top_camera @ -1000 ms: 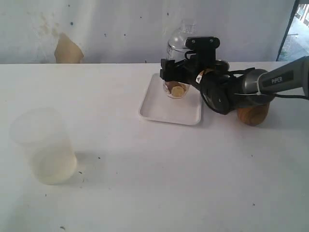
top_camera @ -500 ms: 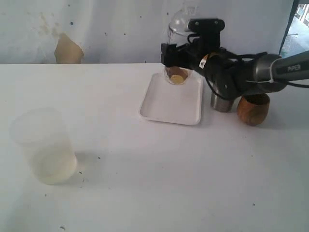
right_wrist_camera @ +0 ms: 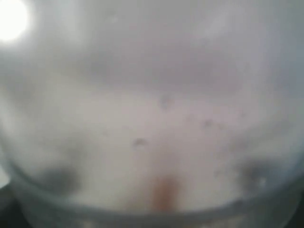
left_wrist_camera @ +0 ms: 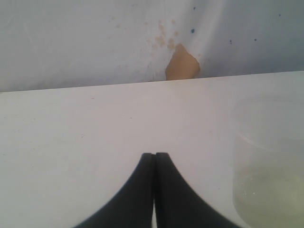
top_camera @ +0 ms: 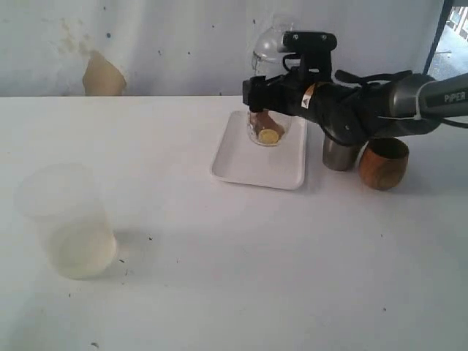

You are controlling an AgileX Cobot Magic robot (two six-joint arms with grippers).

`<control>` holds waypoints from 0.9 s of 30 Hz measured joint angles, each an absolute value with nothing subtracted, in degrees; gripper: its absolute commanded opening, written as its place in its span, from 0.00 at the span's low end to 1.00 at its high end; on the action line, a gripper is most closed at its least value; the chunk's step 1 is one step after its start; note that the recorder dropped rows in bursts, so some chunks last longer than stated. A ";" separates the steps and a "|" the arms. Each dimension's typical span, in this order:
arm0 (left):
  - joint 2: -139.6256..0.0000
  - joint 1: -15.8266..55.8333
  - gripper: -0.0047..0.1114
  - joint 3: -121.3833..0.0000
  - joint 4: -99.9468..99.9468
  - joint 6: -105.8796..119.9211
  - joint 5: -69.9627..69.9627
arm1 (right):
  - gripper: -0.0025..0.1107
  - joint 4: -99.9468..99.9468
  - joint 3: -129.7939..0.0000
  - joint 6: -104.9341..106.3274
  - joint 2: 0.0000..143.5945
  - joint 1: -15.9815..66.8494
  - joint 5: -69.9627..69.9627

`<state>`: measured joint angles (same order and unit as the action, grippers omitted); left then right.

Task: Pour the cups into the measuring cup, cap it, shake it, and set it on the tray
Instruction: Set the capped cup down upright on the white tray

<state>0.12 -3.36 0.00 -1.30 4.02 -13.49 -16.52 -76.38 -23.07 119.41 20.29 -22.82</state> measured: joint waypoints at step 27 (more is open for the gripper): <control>0.12 -3.36 0.04 0.00 -1.30 4.02 -13.49 | 0.77 -22.78 -76.38 -26.40 125.93 21.69 -31.57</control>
<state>0.12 -3.36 0.00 -1.30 4.02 -13.49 -22.78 -76.38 -26.40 125.93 21.69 -31.57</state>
